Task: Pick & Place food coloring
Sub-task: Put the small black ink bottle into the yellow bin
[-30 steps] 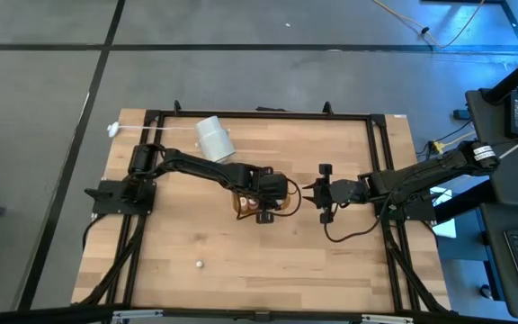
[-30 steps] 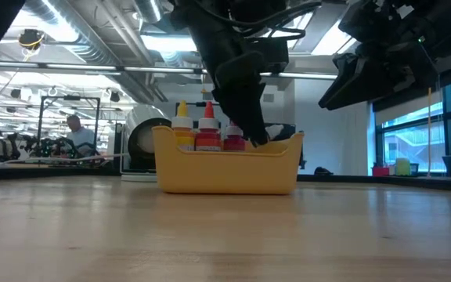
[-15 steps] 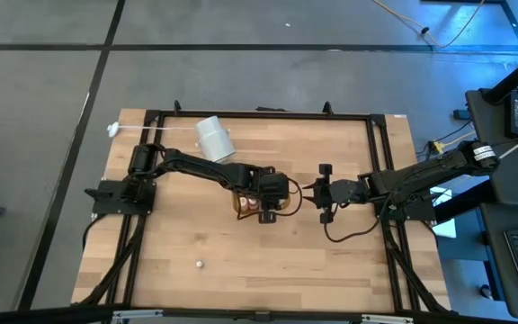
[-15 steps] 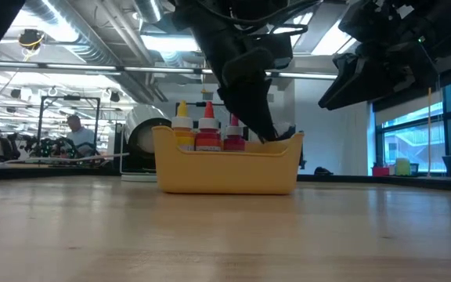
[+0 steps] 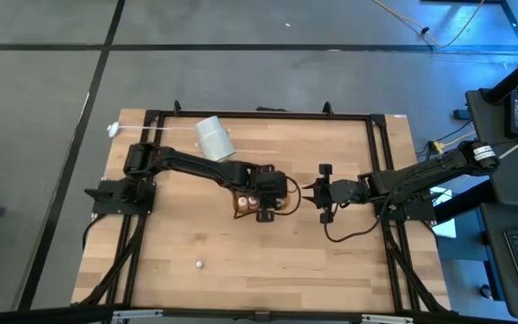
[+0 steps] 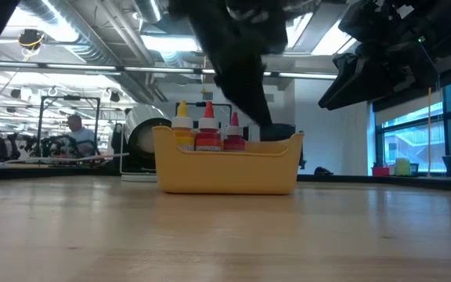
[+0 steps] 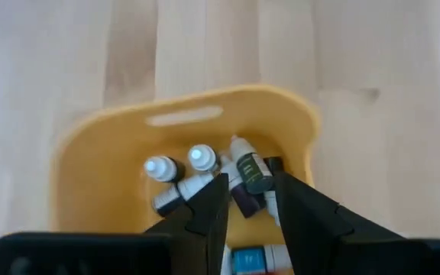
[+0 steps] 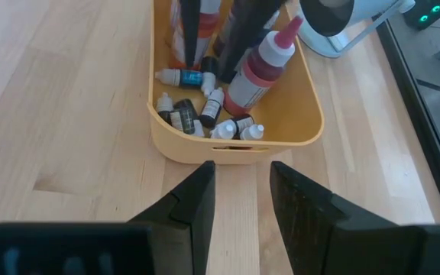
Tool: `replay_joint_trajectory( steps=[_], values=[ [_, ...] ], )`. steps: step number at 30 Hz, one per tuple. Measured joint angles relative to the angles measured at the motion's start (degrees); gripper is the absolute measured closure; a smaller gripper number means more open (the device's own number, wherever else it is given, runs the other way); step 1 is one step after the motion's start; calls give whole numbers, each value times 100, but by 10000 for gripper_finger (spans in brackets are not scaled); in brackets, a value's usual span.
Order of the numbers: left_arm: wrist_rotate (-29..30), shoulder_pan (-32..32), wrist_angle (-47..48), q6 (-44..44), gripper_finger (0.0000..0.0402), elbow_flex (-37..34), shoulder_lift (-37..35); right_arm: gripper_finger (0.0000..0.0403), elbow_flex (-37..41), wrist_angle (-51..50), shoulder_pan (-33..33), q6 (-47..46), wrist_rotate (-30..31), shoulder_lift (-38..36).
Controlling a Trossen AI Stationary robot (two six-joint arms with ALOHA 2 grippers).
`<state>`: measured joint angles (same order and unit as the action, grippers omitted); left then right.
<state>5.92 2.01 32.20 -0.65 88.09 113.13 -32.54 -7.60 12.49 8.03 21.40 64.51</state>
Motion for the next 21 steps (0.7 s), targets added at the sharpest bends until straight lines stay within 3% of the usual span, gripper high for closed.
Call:
replay_joint_trajectory(
  steps=[6,12,16,21],
  values=[
    [89,182,365,337,297,1,-690,273,1,-1,1,0,-1,0],
    [78,645,1447,211,298,7,-1235,273,1,-13,0,0,-2,0],
    [34,1103,2157,-476,295,-71,-1328,273,1,-17,1,-5,-2,0],
    [31,1719,2312,-1763,297,-522,-1317,273,1,9,0,-22,-2,0]
  ],
)
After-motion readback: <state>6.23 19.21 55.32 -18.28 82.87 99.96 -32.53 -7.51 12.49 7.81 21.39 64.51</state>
